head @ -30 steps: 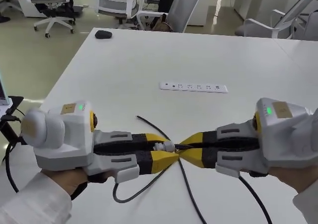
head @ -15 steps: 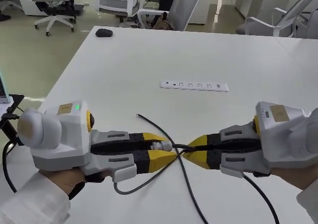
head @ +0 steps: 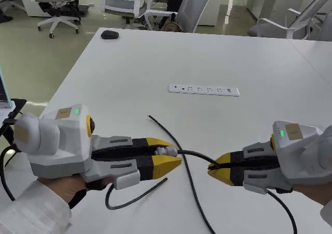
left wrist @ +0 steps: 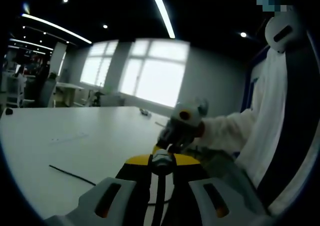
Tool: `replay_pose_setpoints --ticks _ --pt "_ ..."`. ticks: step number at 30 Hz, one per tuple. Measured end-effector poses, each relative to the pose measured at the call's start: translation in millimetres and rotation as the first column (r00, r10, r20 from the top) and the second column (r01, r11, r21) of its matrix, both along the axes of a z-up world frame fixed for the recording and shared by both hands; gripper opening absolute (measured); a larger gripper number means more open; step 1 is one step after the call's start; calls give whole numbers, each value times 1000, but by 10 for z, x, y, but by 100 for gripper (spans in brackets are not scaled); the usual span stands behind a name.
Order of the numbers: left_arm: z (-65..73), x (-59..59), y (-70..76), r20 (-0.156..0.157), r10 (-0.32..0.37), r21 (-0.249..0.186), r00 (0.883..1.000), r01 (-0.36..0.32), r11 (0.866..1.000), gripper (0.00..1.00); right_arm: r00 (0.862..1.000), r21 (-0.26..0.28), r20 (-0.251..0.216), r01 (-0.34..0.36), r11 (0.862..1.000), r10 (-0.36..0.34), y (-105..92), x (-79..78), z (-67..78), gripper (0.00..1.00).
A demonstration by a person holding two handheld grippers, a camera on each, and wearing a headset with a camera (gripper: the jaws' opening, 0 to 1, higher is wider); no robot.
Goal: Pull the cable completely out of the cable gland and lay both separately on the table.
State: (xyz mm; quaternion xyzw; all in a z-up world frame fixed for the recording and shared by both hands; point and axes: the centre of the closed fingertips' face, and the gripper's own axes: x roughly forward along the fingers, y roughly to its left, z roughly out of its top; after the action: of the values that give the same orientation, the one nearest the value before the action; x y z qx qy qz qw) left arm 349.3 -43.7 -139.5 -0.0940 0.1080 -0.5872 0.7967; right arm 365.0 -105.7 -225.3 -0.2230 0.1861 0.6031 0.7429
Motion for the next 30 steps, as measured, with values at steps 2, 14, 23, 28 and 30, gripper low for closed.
replay_pose_setpoints --ticks 2,14,23,28,30 --pt "12 7 12 -3 5 -7 1000 -5 1000 16 1000 -6 -9 14 1000 -14 -48 13 -50 2" --pt "30 -5 -8 -26 1 -25 1000 -2 1000 16 998 -31 -36 45 999 -46 -157 12 -211 2" --pt "31 -1 -2 -25 -3 -15 1000 2 1000 16 995 -13 -66 69 998 -70 -156 3 -180 6" --pt "-20 -29 -47 -24 -19 16 1000 19 1000 16 996 53 -48 81 995 -78 -100 15 46 14" --pt "-33 -34 -75 -25 -24 18 999 25 1000 16 998 75 -31 65 995 -62 -45 -6 169 15"
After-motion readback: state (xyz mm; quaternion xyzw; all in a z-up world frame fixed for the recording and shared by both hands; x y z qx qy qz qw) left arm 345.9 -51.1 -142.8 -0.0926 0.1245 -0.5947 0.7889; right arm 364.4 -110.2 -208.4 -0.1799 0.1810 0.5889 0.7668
